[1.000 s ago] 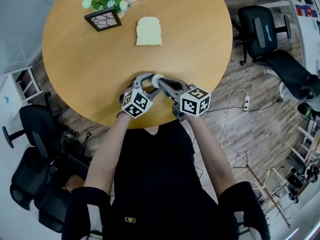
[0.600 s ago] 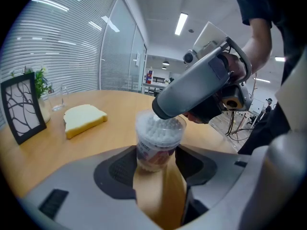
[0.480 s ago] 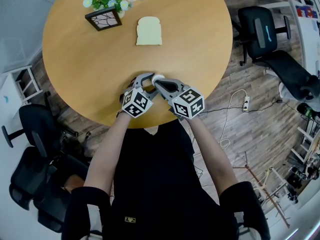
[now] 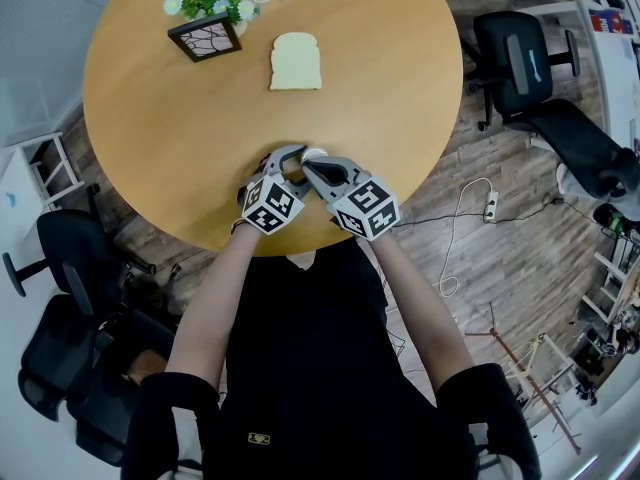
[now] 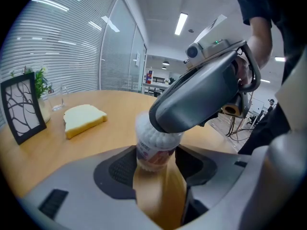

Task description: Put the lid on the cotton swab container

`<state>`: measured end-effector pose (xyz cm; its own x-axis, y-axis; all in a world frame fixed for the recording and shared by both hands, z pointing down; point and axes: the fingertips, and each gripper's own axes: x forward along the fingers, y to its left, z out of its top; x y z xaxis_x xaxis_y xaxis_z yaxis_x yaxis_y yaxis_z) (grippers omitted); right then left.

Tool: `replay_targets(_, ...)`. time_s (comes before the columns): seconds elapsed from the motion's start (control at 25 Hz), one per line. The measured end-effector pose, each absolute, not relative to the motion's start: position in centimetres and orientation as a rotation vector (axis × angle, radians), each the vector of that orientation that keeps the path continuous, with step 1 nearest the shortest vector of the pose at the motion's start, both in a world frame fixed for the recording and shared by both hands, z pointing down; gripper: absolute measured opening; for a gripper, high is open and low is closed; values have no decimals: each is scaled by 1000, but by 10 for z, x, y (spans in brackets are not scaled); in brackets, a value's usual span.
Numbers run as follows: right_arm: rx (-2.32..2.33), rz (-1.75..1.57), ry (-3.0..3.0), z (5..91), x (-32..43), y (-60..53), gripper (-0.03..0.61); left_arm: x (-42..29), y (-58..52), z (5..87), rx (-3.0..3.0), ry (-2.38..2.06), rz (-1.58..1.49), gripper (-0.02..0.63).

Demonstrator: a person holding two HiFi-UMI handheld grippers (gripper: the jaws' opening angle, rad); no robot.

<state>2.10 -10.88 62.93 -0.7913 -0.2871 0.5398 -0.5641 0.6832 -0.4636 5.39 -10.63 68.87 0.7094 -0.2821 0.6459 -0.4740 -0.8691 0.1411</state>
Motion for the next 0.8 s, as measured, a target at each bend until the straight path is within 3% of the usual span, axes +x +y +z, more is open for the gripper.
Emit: replay_targets(0.8, 831, 1035, -2515, 611, 72, -101, 9, 53, -106, 689, 2593, -558, 896, 252)
